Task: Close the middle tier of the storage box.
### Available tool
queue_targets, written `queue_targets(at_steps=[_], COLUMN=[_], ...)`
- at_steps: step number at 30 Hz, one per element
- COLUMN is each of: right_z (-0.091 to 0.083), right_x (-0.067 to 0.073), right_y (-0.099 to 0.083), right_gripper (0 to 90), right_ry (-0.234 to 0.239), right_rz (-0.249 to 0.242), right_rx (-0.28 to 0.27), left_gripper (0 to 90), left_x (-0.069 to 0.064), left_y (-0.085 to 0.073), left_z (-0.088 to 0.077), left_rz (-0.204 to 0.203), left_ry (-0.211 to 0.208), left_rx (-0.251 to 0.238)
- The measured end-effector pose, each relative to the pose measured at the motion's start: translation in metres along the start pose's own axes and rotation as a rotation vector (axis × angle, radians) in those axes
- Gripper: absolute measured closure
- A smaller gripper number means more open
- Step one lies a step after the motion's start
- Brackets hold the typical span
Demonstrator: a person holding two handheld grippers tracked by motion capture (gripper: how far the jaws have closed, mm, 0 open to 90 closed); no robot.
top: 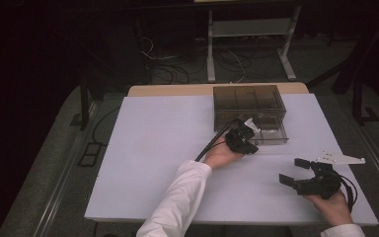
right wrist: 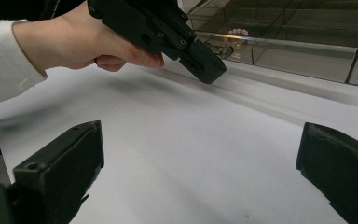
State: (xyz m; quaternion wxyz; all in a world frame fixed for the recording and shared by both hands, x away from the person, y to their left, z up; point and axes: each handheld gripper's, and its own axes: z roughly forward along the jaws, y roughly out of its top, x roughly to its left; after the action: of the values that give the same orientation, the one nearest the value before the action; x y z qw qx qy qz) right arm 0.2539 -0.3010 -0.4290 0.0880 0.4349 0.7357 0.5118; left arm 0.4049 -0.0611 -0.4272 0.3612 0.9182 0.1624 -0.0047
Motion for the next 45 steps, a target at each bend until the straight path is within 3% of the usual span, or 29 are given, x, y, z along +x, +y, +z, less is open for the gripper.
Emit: queue_targets(at_steps=[38,43,45], right_z=[0.001,0.001,0.001], right_x=[-0.001,-0.001,-0.001], right_y=[0.000,0.000,0.000], right_gripper=[0.3,0.3,0.3], right_ry=[0.002,0.001,0.000], right_rz=[-0.004,-0.006,-0.006], right_rx=[0.002,0.001,0.001], left_gripper=[88.7,88.7,88.7], left_x=[0.013,0.017,0.018], left_y=[0.005,0.005,0.005], left_z=[-0.013,-0.016,-0.016], left_rz=[-0.028,-0.020,-0.038], left_ry=[0.036,0.041,0.045], left_rx=[-0.054,-0.045,-0.061])
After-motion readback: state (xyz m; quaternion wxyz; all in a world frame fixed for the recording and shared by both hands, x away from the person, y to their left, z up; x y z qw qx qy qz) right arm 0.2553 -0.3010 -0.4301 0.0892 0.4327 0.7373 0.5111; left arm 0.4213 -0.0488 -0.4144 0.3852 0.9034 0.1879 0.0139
